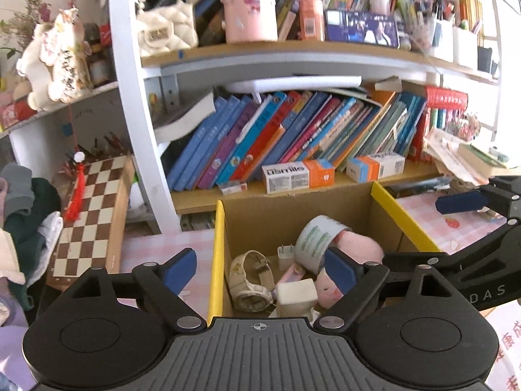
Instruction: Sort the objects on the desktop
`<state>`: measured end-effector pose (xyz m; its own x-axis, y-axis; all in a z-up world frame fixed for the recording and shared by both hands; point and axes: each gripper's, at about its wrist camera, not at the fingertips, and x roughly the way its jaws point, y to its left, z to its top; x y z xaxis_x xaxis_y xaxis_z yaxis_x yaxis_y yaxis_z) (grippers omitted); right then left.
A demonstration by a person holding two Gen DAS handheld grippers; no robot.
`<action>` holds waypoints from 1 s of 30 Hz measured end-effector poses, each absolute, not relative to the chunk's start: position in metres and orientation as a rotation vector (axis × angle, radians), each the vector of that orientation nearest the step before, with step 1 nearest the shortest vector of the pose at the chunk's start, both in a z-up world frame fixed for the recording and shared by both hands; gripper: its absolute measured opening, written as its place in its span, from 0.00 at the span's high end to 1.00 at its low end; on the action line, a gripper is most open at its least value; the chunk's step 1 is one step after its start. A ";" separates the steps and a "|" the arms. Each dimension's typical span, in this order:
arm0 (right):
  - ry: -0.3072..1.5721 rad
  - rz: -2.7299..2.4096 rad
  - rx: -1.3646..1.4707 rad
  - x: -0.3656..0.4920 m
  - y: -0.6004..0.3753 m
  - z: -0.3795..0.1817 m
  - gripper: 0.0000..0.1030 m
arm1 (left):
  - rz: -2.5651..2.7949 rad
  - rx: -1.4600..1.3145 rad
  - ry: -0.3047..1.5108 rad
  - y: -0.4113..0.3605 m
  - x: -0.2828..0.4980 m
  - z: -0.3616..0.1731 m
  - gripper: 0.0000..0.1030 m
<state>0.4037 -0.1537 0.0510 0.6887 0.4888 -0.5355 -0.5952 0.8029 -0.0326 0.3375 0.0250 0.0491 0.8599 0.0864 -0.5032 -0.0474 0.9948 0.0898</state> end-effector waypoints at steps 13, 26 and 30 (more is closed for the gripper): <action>0.522 0.574 -0.196 0.363 -0.178 0.046 0.03 | 0.087 0.034 0.510 0.017 0.291 0.048 0.06; 0.610 0.544 -0.213 0.326 -0.180 0.011 0.03 | 0.099 0.021 0.603 0.011 0.255 0.015 0.05; 0.604 0.531 -0.234 0.309 -0.179 0.008 0.03 | 0.110 -0.003 0.623 0.010 0.245 0.007 0.05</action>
<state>0.3093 -0.1788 0.0082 0.6950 0.4043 -0.5946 -0.5377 0.8412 -0.0565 0.2447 0.0099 0.0067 0.8064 0.1019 -0.5826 -0.1037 0.9941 0.0304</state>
